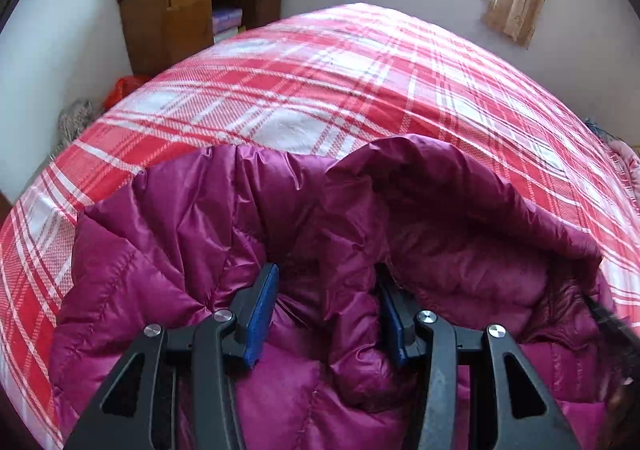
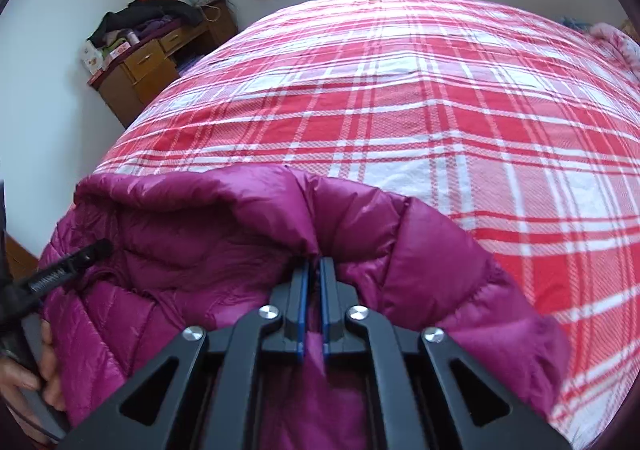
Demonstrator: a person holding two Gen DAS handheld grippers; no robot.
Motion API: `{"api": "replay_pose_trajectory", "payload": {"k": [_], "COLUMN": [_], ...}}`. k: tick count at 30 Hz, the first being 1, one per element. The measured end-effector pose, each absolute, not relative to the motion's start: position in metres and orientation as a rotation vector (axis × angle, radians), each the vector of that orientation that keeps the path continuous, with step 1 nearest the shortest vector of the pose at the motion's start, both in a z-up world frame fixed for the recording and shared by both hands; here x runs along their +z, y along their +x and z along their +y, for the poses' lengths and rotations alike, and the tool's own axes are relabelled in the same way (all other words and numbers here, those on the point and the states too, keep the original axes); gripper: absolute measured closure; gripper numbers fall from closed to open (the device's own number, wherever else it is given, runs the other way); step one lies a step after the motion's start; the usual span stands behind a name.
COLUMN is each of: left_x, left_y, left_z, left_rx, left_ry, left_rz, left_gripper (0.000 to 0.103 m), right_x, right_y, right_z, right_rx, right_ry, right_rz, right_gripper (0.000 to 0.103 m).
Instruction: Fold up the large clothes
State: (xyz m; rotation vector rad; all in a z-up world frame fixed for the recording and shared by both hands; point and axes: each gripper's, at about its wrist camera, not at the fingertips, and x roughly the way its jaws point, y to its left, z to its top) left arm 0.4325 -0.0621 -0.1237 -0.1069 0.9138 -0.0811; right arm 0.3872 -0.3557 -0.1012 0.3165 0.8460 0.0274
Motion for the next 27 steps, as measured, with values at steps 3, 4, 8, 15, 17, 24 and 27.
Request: {"api": "replay_pose_trajectory", "payload": {"k": [3, 4, 8, 15, 17, 24, 27], "left_x": [-0.126, -0.126, -0.125, -0.107, -0.086, -0.020, -0.034], "left_y": [0.425, 0.426, 0.425, 0.411, 0.396, 0.411, 0.447], "left_z": [-0.068, -0.068, -0.064, -0.049, -0.042, -0.061, -0.083], "left_rx": [-0.057, -0.057, -0.069, -0.143, -0.148, -0.184, -0.138], "left_ry": [-0.079, -0.085, -0.109, -0.159, -0.179, -0.139, -0.075], "left_rz": [0.862, 0.864, 0.859, 0.854, 0.806, 0.685, 0.705], "left_gripper": [0.054, 0.054, 0.054, 0.054, 0.054, 0.054, 0.054], "right_x": [-0.064, -0.057, -0.056, -0.119, -0.121, -0.124, -0.123], "right_y": [0.370, 0.374, 0.420, 0.429, 0.420, 0.419, 0.419], "right_z": [-0.363, -0.359, -0.331, -0.303, -0.302, -0.306, -0.302], "right_rx": [0.001, 0.004, 0.054, 0.130, 0.162, 0.171, 0.162], "right_ry": [0.390, 0.391, 0.377, 0.303, 0.260, 0.279, 0.263], "right_rz": [0.674, 0.668, 0.733, 0.911, 0.864, 0.832, 0.828], "right_gripper": [0.087, 0.086, 0.086, 0.092, 0.092, 0.092, 0.092]}}
